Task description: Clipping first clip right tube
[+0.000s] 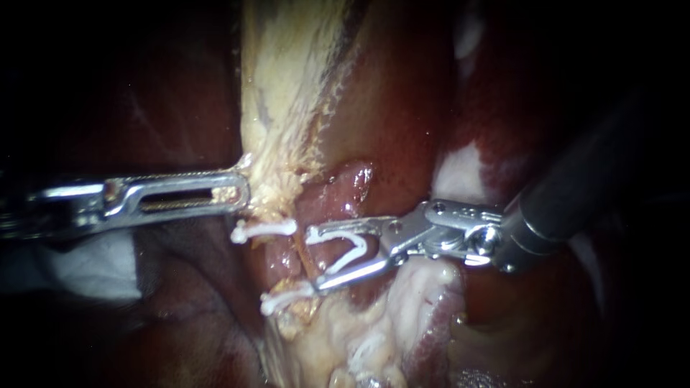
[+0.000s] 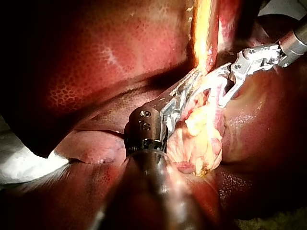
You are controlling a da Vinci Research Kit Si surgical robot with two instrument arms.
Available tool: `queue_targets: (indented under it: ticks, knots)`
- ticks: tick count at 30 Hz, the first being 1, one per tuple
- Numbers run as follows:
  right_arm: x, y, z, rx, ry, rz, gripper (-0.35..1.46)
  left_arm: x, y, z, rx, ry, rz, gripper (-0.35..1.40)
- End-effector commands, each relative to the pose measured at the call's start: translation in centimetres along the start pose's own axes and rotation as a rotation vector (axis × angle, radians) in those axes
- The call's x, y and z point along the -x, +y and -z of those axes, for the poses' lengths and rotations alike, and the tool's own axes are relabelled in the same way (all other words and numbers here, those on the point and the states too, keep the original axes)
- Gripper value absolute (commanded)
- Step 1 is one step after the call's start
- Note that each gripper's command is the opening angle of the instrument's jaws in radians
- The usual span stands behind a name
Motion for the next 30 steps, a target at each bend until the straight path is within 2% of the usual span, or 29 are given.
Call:
queue_targets:
  ticks: [1,9,12,16,23,30]
  knots:
    - [0.01,0.0,-0.02,0.0,-0.001,0.001,0.6,0.01,-0.01,0.01,0.002,-0.001,0.0,-0.35]
    - [0.06,0.01,-0.2,-0.011,-0.006,0.006,0.6,0.01,-0.02,0.0,0.005,-0.003,0.0,-0.35]
    - [0.05,-0.05,-0.23,-0.03,-0.008,0.007,0.6,0.01,-0.02,0.01,0.005,-0.003,0.0,-0.35]
    - [0.04,-0.15,-0.28,-0.073,0.012,0.02,0.6,0.01,-0.02,0.01,0.005,-0.003,0.0,-0.35]
    - [0.02,-0.3,-0.34,-0.148,0.019,-0.006,0.6,0.01,-0.02,0.01,0.005,-0.003,0.0,-0.35]
    - [0.02,-0.33,-0.35,-0.165,0.02,-0.01,0.58,0.01,-0.01,0.01,0.005,-0.002,0.0,-0.35]
